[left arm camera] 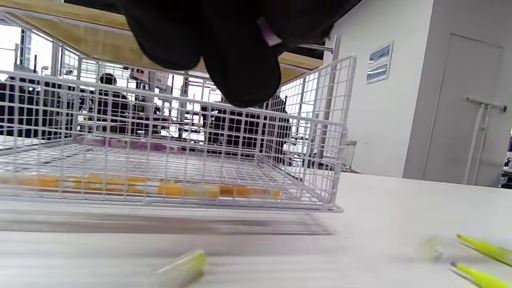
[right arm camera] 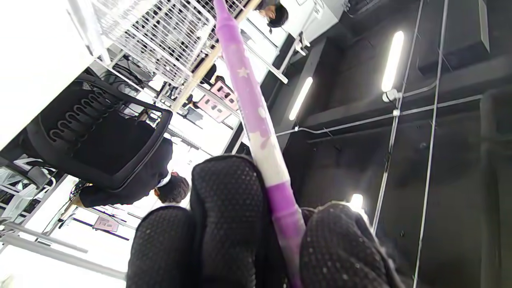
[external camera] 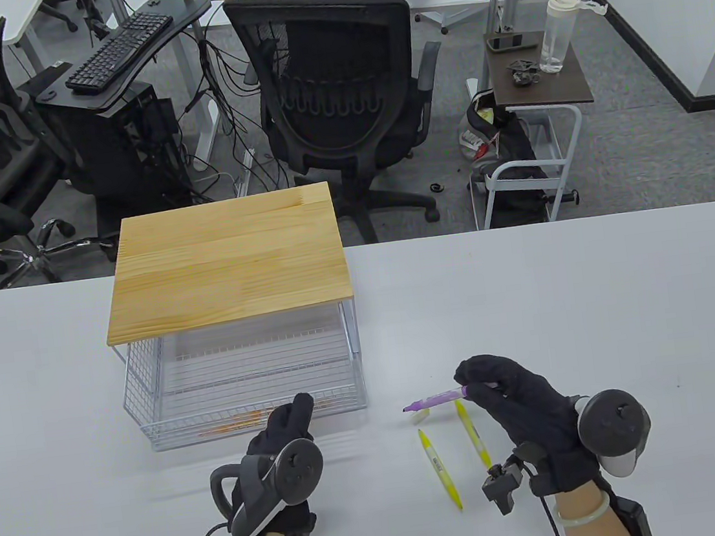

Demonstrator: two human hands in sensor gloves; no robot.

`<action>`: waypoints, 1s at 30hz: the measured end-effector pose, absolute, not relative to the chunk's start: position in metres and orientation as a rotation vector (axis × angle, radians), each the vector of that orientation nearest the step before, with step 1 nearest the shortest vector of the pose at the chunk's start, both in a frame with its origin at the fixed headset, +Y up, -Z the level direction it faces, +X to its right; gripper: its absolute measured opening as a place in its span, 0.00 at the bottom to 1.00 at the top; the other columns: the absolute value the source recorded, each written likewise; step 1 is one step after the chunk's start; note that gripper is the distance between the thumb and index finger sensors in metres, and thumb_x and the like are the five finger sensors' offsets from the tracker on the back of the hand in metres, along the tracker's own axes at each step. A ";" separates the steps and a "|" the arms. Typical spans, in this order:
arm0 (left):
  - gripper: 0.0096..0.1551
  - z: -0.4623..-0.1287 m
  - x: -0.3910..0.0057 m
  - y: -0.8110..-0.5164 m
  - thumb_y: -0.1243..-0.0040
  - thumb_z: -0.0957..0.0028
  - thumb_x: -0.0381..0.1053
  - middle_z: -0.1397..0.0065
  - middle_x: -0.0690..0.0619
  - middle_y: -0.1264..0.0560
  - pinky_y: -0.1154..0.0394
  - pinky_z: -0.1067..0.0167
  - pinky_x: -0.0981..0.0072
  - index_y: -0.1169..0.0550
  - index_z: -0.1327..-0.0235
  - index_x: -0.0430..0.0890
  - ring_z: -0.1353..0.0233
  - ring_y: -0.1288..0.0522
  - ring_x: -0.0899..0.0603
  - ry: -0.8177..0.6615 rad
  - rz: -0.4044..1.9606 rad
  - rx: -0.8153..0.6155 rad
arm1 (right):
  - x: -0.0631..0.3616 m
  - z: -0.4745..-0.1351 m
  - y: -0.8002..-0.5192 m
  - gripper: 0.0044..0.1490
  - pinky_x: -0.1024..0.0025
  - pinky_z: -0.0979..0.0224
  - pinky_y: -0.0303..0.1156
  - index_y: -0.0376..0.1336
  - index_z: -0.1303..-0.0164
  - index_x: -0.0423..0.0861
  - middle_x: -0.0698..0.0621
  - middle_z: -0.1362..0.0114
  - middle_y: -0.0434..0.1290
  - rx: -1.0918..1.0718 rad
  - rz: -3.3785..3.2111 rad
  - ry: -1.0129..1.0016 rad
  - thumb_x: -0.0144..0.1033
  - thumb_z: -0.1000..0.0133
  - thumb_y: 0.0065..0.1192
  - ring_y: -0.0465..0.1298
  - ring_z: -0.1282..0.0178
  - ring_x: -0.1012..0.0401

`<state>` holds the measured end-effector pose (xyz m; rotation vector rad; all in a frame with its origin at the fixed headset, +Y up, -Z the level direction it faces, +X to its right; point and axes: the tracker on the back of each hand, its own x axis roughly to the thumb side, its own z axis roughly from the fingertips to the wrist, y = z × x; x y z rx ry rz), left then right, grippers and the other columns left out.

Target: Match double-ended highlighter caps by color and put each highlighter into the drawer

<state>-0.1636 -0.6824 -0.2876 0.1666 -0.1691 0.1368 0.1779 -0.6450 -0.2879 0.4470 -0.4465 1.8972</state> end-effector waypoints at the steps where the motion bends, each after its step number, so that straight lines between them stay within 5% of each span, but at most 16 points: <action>1: 0.31 -0.287 -0.164 -0.682 0.46 0.44 0.41 0.26 0.48 0.30 0.25 0.34 0.47 0.32 0.24 0.46 0.38 0.18 0.49 -0.171 0.143 0.183 | 0.177 -0.289 -0.646 0.22 0.48 0.27 0.70 0.64 0.33 0.50 0.48 0.32 0.78 0.442 1.899 -0.443 0.37 0.37 0.65 0.83 0.43 0.50; 30: 0.27 -0.284 -0.188 -0.687 0.44 0.44 0.42 0.26 0.46 0.27 0.27 0.31 0.48 0.27 0.29 0.50 0.37 0.19 0.49 -0.149 0.215 0.271 | 0.126 -0.322 -0.711 0.26 0.50 0.21 0.65 0.60 0.25 0.49 0.45 0.20 0.70 0.462 1.899 -0.171 0.31 0.35 0.57 0.79 0.31 0.49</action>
